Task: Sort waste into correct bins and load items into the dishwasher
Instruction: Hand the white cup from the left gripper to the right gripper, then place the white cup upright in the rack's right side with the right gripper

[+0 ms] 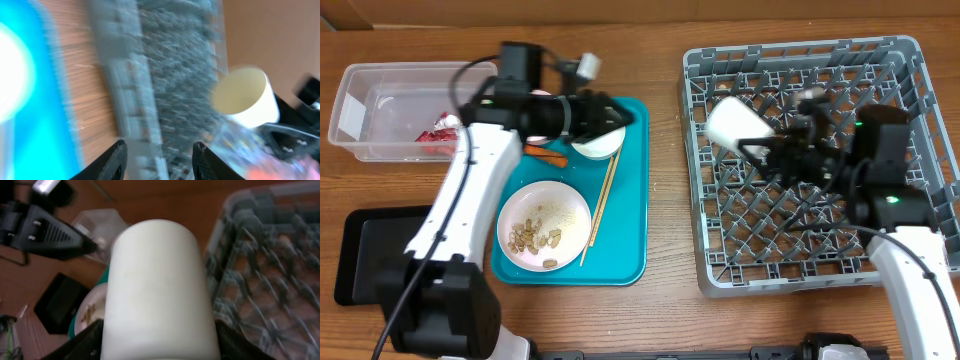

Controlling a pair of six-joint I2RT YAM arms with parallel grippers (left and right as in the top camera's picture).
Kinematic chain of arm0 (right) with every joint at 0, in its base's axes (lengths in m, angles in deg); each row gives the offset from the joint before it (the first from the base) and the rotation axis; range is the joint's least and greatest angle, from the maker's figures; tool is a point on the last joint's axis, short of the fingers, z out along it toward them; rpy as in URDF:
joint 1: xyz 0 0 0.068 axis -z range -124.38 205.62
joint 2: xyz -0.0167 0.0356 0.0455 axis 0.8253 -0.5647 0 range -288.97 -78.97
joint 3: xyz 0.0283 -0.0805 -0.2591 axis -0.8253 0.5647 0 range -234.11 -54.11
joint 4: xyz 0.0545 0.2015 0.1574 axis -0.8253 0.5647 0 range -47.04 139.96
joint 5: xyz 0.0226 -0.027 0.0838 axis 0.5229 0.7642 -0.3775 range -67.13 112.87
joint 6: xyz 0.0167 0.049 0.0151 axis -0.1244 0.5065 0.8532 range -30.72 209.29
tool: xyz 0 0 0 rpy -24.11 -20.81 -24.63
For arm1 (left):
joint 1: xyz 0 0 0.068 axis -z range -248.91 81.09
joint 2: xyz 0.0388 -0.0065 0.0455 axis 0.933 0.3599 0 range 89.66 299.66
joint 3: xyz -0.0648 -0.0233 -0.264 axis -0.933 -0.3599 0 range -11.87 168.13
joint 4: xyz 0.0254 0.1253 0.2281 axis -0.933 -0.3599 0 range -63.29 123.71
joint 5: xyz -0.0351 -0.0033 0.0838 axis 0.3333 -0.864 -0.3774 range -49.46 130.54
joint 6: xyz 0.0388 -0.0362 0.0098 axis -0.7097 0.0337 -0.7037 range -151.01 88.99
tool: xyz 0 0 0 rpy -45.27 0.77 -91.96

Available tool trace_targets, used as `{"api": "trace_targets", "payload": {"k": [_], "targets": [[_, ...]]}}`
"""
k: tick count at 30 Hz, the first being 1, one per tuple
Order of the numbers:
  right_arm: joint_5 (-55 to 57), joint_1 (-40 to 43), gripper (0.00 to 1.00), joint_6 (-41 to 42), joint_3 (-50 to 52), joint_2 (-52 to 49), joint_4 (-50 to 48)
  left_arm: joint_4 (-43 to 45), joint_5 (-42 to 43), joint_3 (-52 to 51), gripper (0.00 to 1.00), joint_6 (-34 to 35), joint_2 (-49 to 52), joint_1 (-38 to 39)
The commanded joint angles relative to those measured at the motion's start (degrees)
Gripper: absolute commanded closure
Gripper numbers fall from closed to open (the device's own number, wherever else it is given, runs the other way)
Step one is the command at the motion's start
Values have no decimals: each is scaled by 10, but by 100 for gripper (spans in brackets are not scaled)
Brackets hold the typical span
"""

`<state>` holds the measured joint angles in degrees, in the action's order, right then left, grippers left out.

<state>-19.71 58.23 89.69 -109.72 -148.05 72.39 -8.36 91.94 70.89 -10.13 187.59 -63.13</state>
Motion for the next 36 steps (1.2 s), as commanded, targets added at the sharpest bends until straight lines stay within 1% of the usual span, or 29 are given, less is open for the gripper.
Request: {"api": "trace_targets", "payload": {"k": [1, 4, 5, 8, 12, 16, 17, 19, 22, 24, 25, 26, 27, 28, 31, 36], "targets": [[131, 59, 64, 31, -83, 6, 100, -44, -197, 3, 55, -41, -47, -47], [217, 107, 64, 32, -143, 6, 210, -85, -302, 3, 54, -42, -68, -70], [272, 138, 64, 50, -172, 6, 264, -102, -353, 3, 54, -42, -80, -78], [336, 201, 64, 57, -197, 6, 329, -116, -402, 3, 53, -42, -95, -80], [414, 283, 64, 89, -197, -9, 371, -119, -435, 3, 52, -42, -102, -80], [417, 337, 63, 88, -197, -41, 412, -121, -448, 3, 51, -42, -102, -80], [421, 346, 63, 88, -197, -54, 426, -121, -447, 3, 51, -42, -102, -80], [435, 354, 56, 89, -197, -72, 443, -121, -447, 3, 51, -42, -102, -80], [444, 357, 55, 89, -197, -108, 457, -122, -447, 3, 50, -42, -102, -80], [444, 357, 53, 89, -197, -131, 459, -123, -447, 3, 51, -42, -102, -80], [444, 357, 50, 89, -197, -141, 459, -125, -447, 3, 50, -42, -102, -80], [444, 357, 44, 89, -197, -148, 459, -126, -447, 3, 50, -42, -102, -80], [439, 357, 29, 89, -197, -151, 459, -127, -447, 3, 50, -42, -102, -80], [428, 357, 0, 89, -197, -155, 454, -128, -447, 3, 50, -42, -102, -80], [403, 357, 0, 89, -199, -155, 433, -130, -447, 3, 48, -42, -102, -80], [370, 356, 0, 88, -226, -142, 439, -132, -447, 3, 47, -42, -102, -80]]}}
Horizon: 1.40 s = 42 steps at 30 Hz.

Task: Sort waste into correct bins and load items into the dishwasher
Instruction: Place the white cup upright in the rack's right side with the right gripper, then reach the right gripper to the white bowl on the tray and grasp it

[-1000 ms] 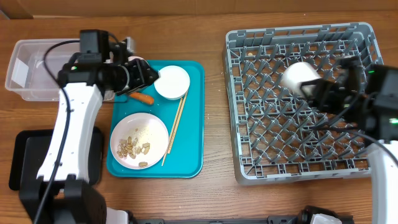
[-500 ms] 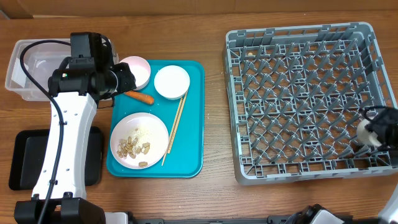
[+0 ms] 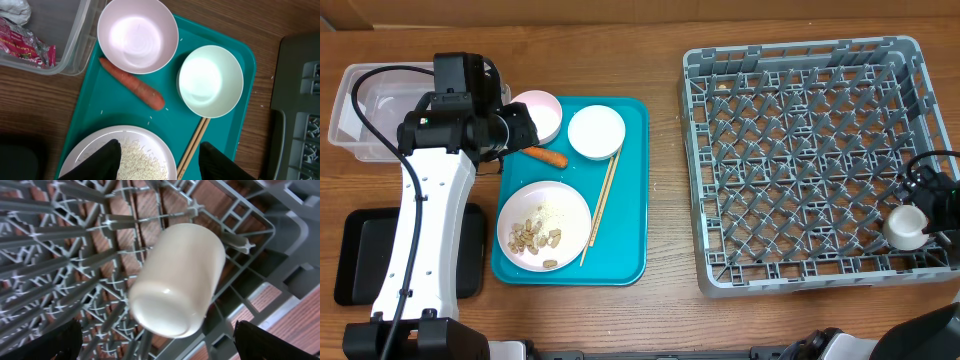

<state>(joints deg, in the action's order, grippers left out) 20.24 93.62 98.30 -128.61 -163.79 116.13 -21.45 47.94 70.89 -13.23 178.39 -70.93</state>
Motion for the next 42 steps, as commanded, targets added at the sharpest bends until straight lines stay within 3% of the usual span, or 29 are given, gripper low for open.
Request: {"api": "trace_targets", "payload": {"k": [1, 6, 12, 15, 18, 23, 28, 32, 36, 42], "targets": [[-37, 3, 0, 2, -46, 20, 4, -1, -7, 3, 47, -11, -10, -2], [-90, 3, 0, -5, -56, 41, 10, -1, -7, 3, 47, -11, -10, -2], [-211, -3, 10, -63, -56, 45, 24, -6, -8, 3, 46, -11, -10, -2], [-276, -37, 9, -110, -56, 54, 22, -12, -14, 3, 46, -15, -10, -2], [-276, -101, 0, -123, -56, 69, 10, -17, -25, 3, 46, -15, -10, -2], [-272, -275, 0, -121, -56, 87, -60, -12, -28, 3, 47, -39, -10, 6], [-330, -458, 0, -118, -54, 75, -225, -23, -53, 3, 39, -51, -10, 9], [-267, -539, 10, -17, -54, 48, -356, -60, -75, 3, 38, -49, -10, 8], [-213, -599, 10, 22, -55, -2, -414, -84, -107, 3, 40, -49, -13, 2], [-138, -670, 5, 22, -118, -114, -386, -91, -123, 3, 39, -49, -32, -37]]}}
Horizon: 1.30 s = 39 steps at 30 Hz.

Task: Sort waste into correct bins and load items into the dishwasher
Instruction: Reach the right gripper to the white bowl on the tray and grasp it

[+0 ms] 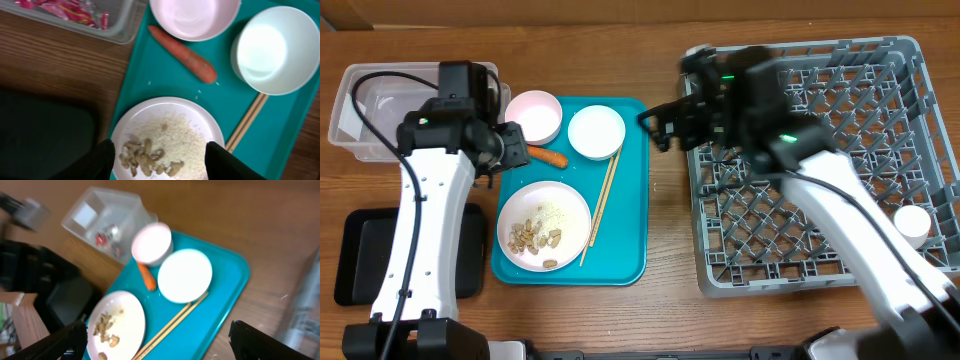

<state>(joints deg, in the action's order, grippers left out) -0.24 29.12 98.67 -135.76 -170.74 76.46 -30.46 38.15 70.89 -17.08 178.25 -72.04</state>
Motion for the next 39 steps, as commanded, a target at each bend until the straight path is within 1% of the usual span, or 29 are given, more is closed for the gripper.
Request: {"api": "trace_targets", "payload": {"k": [1, 3, 6, 7, 9, 11, 14, 16, 18, 24, 25, 31, 32, 34, 36, 37, 39], "targets": [[87, -34, 4, 18, -64, -63, 19, -2, -25, 3, 39, -11, -34, -36], [147, -55, 5, 18, -119, -117, 33, -6, -25, 3, 38, -11, -45, -66], [221, -61, 5, 15, -182, -158, 36, -12, -25, 3, 37, -11, -52, -94], [230, -59, 4, 3, -232, -181, 35, -16, -25, 3, 36, -11, -53, -106], [230, -55, 3, -4, -282, -207, 27, -17, -25, 3, 36, -11, -53, -111], [223, -55, 3, -3, -294, -221, 24, -16, -25, 3, 36, -11, -53, -111], [217, -55, 4, 22, -294, -246, 43, -16, -25, 3, 36, -11, -53, -111], [218, -57, 9, 30, -294, -268, 65, -15, -25, 3, 35, -11, -53, -111], [217, -62, 18, 45, -294, -301, 90, -15, -25, 3, 35, -11, -53, -111], [177, -66, 37, 74, -293, -349, 99, -15, -25, 3, 35, -11, -53, -111], [168, -68, 39, 74, -293, -355, 99, -15, -25, 3, 35, -11, -53, -111], [164, -92, 41, 76, -293, -395, 113, -16, -25, 3, 35, -11, -53, -111], [164, -92, 43, 76, -293, -397, 113, -16, -25, 3, 35, -11, -53, -111], [171, -95, 55, 79, -293, -403, 115, -16, -24, 3, 35, -11, -53, -111], [196, -95, 60, 89, -293, -403, 116, -16, -20, 3, 35, -11, -53, -111], [201, -93, 65, 89, -293, -403, 116, -16, -20, 3, 35, -11, -53, -111], [202, -90, 66, 89, -293, -403, 122, -16, -20, 3, 35, -11, -53, -111]]}}
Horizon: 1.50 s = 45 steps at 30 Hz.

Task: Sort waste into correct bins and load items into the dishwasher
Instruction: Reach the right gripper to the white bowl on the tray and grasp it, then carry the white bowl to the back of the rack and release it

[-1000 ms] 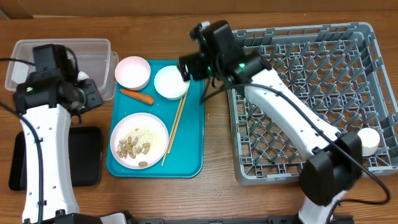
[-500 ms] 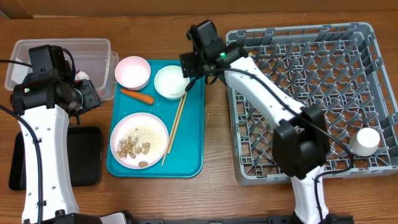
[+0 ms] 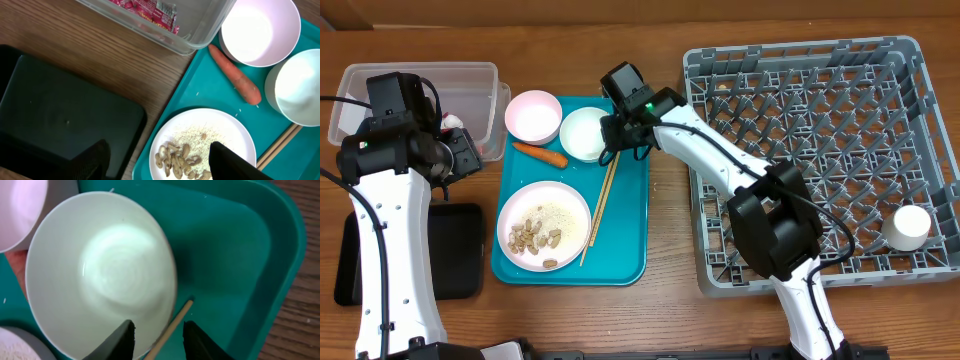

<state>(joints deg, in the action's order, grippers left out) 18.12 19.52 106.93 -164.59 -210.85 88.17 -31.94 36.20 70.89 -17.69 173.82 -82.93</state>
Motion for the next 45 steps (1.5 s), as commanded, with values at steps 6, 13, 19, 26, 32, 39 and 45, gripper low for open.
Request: {"api": "trace_targets", "payload": {"k": [6, 13, 19, 26, 32, 39, 45], "targets": [[22, 5, 66, 13, -5, -5, 5, -2, -1, 3, 35, -5, -9, -2], [21, 4, 66, 32, -5, -19, 5, -1, -1, 3, 34, -5, -9, -2], [-16, 4, 71, 32, -5, -19, -26, -1, -1, 3, 34, -5, -9, -2], [-24, 5, 95, 33, -6, -19, -38, -1, -1, 3, 34, -5, -9, -2], [6, 31, 96, 32, -74, -12, 30, -1, -1, 3, 34, -5, -9, -2], [144, 84, 96, -3, -228, 70, 180, 1, -1, 3, 34, -5, -9, -2], [499, 149, 96, 14, -236, 136, 310, 6, -1, 3, 34, -5, -9, -2]]}}
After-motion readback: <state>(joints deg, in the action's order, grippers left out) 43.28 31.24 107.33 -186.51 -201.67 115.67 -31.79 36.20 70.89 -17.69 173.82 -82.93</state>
